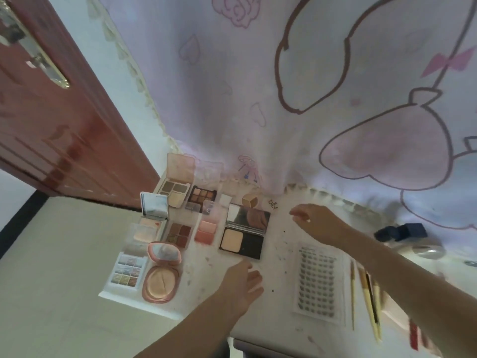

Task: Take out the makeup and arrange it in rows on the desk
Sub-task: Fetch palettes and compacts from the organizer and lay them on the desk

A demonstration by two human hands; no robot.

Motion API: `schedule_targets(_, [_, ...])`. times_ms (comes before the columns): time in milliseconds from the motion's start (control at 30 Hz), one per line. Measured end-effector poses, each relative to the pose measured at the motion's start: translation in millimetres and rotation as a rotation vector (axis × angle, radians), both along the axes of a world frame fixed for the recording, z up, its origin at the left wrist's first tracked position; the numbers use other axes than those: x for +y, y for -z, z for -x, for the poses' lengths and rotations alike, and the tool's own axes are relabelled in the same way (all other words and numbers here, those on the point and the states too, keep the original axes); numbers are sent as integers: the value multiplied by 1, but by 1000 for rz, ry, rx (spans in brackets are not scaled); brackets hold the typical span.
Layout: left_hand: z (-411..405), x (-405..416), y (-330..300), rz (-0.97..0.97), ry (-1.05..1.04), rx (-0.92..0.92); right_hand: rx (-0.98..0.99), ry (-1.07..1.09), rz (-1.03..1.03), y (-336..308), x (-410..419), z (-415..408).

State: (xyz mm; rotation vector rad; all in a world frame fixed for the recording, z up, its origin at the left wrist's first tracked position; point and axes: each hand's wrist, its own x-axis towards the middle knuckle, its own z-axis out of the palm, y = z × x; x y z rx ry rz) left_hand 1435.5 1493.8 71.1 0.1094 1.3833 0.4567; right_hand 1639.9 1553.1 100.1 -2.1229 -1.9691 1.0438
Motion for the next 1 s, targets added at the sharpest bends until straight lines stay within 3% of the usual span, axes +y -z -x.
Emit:
schedule_targets(100, [-30, -14, 5, -60, 244, 31, -108, 179, 173, 9, -58, -16])
schedule_targets(267, [-69, -24, 5, -341, 633, 192, 56, 545, 136, 24, -126, 0])
schedule_targets(400, [-79, -28, 5, -457, 765, 192, 355, 868, 80, 32, -133, 12])
schedule_targets(500, [-74, -21, 49, -501, 811, 293, 586, 1088, 65, 33, -130, 12])
schedule_targets(567, [-69, -18, 61, -490, 815, 311, 694, 1095, 68, 32, -133, 12])
schedule_targets(733, [-56, -30, -14, -459, 879, 178, 1005, 903, 47, 9, -143, 29])
schedule_targets(1000, [-4, -44, -38, -531, 778, -88, 1158, 703, 305, 2, -153, 59])
